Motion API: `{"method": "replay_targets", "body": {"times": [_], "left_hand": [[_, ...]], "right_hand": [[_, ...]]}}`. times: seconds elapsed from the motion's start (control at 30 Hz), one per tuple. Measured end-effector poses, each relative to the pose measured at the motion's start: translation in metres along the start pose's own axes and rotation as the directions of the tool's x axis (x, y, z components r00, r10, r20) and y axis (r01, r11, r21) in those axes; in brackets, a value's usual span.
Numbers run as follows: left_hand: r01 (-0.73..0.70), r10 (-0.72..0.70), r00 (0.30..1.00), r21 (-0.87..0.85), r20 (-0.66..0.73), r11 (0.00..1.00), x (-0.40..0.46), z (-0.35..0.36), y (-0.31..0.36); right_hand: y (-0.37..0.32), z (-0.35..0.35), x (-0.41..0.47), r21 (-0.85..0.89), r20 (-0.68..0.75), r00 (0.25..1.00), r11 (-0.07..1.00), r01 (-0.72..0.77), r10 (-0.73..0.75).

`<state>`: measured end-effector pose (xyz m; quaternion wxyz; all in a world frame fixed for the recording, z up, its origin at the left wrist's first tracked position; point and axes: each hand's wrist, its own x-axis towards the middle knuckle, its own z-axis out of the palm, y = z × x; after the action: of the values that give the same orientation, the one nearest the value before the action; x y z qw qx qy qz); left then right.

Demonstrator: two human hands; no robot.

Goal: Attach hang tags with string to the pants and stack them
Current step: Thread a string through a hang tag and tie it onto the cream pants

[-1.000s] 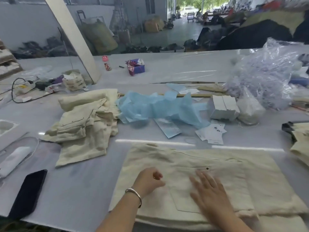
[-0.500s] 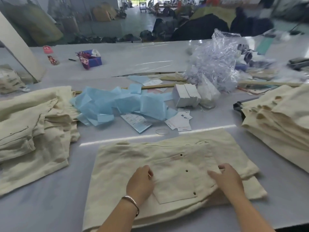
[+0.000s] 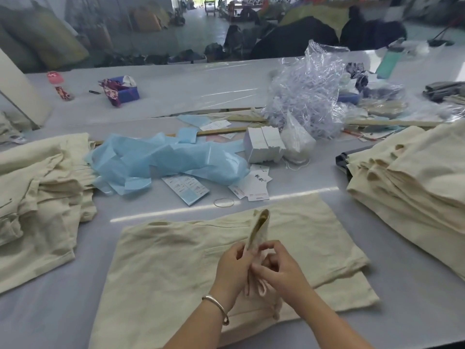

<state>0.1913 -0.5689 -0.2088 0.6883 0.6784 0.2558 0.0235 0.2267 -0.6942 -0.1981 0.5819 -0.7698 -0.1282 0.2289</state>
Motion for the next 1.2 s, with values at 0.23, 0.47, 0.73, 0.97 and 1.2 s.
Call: {"method": "replay_targets", "body": {"times": [0.23, 0.47, 0.73, 0.97, 1.2], "left_hand": [[0.185, -0.174, 0.983, -0.32, 0.064, 0.929, 0.005, 0.002, -0.004], [0.215, -0.234, 0.972, -0.324, -0.019, 0.921, 0.014, 0.005, 0.0], [0.084, -0.109, 0.985, -0.183, -0.133, 0.98, 0.017, 0.005, 0.022], [-0.239, 0.301, 0.919, 0.248, -0.254, 0.939, 0.008, 0.02, 0.037], [0.009, 0.204, 0.957, 0.72, -0.208, 0.694, -0.007, 0.029, 0.036]], "right_hand": [[0.014, -0.024, 0.017, 0.079, -0.182, 0.978, 0.993, -0.093, 0.106], [0.013, -0.051, 0.035, 0.14, -0.088, 0.987, 0.983, -0.122, 0.135], [0.009, -0.067, 0.054, 0.4, -0.012, 0.93, 0.854, -0.333, 0.368], [0.007, -0.077, 0.056, 0.569, 0.191, 0.896, 0.699, -0.434, 0.4], [0.002, -0.069, 0.054, 0.519, 0.196, 0.949, 0.794, -0.315, 0.249]]}}
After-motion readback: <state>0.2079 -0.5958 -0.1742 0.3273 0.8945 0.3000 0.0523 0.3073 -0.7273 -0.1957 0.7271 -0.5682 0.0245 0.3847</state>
